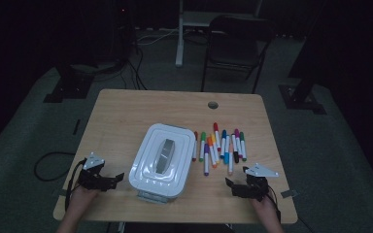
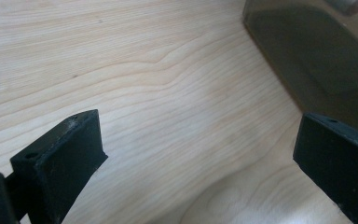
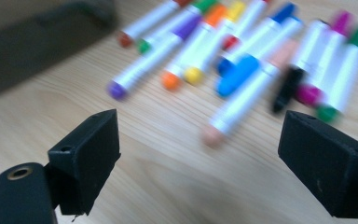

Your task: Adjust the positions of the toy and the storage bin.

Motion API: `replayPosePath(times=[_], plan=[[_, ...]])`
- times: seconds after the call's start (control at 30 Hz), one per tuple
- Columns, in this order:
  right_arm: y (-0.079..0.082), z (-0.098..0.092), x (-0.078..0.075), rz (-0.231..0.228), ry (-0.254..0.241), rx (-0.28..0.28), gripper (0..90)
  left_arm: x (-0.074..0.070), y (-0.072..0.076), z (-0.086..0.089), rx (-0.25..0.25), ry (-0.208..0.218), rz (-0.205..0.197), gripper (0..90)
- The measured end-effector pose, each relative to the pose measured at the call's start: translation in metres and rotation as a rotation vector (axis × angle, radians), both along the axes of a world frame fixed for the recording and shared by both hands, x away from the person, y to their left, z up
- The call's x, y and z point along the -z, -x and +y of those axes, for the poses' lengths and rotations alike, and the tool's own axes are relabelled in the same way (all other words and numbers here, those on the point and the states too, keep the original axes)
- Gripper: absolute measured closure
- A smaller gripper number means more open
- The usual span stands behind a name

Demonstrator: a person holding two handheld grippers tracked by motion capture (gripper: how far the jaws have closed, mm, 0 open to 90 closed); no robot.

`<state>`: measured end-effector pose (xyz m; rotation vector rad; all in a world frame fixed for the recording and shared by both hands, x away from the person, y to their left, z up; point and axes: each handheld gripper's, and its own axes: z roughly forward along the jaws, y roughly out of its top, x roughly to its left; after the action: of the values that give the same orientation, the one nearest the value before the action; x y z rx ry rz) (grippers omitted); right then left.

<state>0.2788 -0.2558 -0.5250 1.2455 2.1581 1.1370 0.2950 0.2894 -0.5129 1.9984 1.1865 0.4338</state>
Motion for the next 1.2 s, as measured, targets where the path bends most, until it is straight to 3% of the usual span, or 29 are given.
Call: replayPosePath(times=[0.1,0.2,0.3,0.37,0.5,0.93,1.13,1.2], plan=[[-0.001,-0.013,0.007,0.018,0.044,0.049,12.3,-0.005,0.005,0.006,-0.022,0.013,0.001,2.3],[-0.004,-0.022,0.013,0.023,0.097,0.082,12.3,-0.015,0.013,0.011,-0.051,0.038,-0.03,2.3],[-0.006,-0.029,0.018,0.058,0.081,0.075,12.3,-0.028,0.019,0.014,-0.058,0.053,-0.05,2.3],[-0.007,-0.031,0.022,0.083,0.097,0.083,12.4,-0.037,0.022,0.015,-0.065,0.058,-0.062,2.3],[-0.009,-0.032,0.025,0.091,0.107,0.085,11.8,-0.059,0.029,0.008,-0.048,0.059,-0.097,2.3],[-0.01,-0.034,0.025,0.095,0.105,0.085,11.9,-0.099,0.035,-0.052,0.118,0.056,-0.139,2.3],[-0.014,-0.035,0.025,0.098,0.101,0.134,11.9,-0.106,0.031,-0.08,0.179,0.045,-0.138,2.3],[-0.015,-0.037,0.025,0.1,0.099,0.182,11.9,-0.108,0.029,-0.093,0.201,0.037,-0.141,2.3]])
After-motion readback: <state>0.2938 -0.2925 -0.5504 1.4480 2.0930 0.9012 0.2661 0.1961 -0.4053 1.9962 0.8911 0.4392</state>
